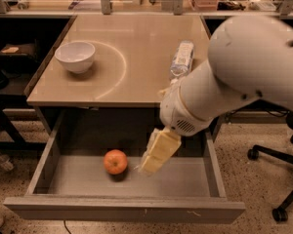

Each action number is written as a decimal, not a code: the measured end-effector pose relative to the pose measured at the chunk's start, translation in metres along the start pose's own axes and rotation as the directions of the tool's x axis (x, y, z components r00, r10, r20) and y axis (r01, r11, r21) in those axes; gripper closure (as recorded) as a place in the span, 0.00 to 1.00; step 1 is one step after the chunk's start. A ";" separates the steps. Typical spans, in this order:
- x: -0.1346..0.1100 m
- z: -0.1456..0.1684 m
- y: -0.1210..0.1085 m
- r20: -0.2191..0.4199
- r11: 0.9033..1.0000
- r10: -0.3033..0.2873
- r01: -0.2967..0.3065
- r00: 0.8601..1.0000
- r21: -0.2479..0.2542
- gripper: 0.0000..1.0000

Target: Pick orange from top drawer and place on counter

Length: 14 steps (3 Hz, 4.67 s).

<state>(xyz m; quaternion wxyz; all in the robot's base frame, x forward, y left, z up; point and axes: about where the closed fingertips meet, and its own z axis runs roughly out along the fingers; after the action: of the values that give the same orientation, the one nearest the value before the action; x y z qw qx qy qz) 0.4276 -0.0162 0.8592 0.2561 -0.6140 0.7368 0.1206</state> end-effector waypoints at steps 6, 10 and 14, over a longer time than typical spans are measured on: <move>-0.001 0.171 0.011 0.202 0.993 0.091 -0.074 0.975 -0.093 0.00; 0.011 0.222 -0.013 0.206 0.998 0.061 -0.056 0.977 -0.026 0.00; 0.008 0.269 0.010 0.212 0.999 0.015 -0.005 0.977 -0.044 0.00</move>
Offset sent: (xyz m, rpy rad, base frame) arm 0.0235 0.0671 -0.1345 0.2829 0.1936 -0.0640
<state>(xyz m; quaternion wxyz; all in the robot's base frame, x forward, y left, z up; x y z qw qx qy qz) 0.4788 0.1117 0.6275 0.3192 -0.5993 0.7056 0.2027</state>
